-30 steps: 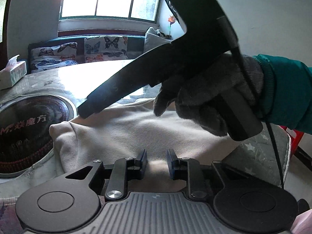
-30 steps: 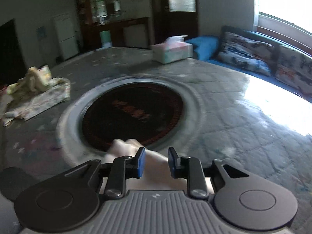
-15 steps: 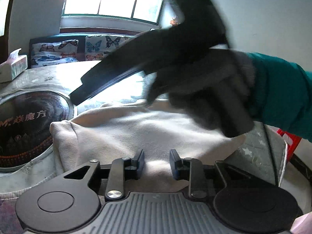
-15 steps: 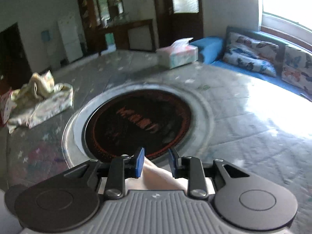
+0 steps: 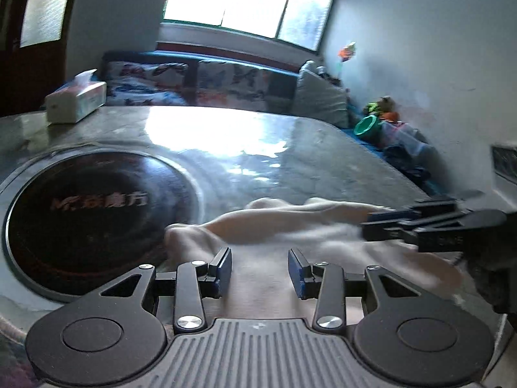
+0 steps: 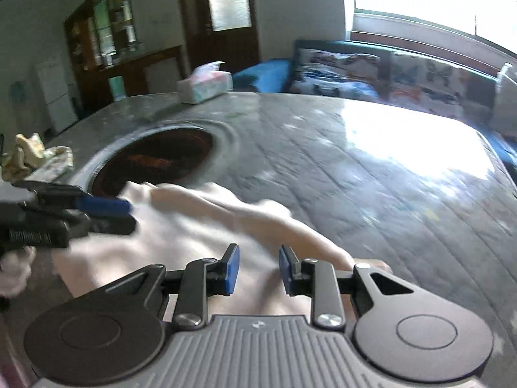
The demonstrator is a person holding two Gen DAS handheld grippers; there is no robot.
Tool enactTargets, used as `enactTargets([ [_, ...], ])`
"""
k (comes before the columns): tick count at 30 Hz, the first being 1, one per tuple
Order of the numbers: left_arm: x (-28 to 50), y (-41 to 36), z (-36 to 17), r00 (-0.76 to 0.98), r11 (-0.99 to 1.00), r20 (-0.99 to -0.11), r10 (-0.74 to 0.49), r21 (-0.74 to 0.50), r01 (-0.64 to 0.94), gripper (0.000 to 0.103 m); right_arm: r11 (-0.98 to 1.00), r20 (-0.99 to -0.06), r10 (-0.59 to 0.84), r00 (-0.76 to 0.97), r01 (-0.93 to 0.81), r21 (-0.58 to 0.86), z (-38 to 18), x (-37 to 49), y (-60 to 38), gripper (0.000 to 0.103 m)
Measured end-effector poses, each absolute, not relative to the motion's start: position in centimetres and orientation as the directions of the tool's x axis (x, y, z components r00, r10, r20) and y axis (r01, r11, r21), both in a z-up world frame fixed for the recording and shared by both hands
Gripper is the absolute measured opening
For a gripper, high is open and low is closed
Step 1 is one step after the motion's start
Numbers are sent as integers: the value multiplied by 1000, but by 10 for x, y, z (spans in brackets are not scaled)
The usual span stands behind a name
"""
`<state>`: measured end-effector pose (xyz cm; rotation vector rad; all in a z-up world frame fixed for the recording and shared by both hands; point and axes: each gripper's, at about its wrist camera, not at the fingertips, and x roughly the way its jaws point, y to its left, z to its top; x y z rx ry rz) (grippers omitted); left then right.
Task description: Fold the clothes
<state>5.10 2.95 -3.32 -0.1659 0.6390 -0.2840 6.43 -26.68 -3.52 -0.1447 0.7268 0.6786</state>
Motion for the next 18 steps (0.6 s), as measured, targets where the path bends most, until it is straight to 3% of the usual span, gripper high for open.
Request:
enactTargets([
  [7, 55, 35, -40, 769, 958, -577, -275, -228, 172, 42, 840, -625, 486, 611, -523, 143, -39, 72, -306, 26],
  [18, 45, 30, -31, 791, 966, -557, -252, -186, 177, 44, 810, -602, 493, 628, -584, 55, -17, 34, -312, 26],
])
